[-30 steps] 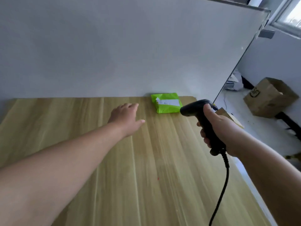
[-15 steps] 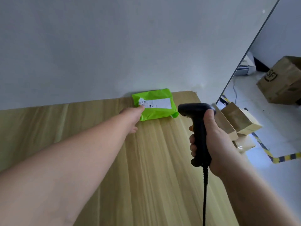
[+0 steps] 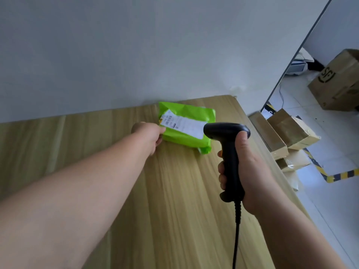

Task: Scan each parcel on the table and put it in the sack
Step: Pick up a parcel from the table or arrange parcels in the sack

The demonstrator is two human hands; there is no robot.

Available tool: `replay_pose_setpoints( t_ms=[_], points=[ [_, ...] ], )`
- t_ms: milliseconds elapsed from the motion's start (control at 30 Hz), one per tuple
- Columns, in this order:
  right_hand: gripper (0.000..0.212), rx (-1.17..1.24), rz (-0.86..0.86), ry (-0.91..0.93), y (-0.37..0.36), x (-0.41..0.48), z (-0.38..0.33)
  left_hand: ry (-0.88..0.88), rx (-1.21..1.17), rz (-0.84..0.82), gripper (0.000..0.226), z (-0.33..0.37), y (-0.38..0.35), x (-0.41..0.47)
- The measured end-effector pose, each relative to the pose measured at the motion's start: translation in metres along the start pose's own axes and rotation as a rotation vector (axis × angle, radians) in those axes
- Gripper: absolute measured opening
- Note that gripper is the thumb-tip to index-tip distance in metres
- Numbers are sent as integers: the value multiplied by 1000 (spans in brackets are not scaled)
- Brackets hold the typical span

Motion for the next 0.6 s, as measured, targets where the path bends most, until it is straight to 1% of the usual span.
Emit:
replay_pose_setpoints(
  t_ms=[133, 267, 367, 467, 600],
  points=[
    [73, -83, -71, 13, -15, -36, -3, -211, 221, 7, 26, 18, 50, -33],
    [81, -202, -156, 26, -37, -90, -3, -373, 401, -4, 24, 42, 104, -81],
    [77, -269, -216, 40, -58, -139, 1, -469, 556, 3, 24, 60, 142, -123],
    [74, -309, -245, 61, -77, -187, 11, -535, 598, 26, 23, 72, 181, -166],
    [74, -325, -272, 110, -102, -257, 31, -573, 603, 45, 23, 76, 239, -227]
  ],
)
Point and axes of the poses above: each hand's wrist, its own x-axis towards the middle knuckle, its own y-axis out of the back of the hand, z = x × y, the point moved 8 cm from there along x, towards the middle knuckle, and after that the axes turned 9 degrees about -y, right-handed, at the moved point
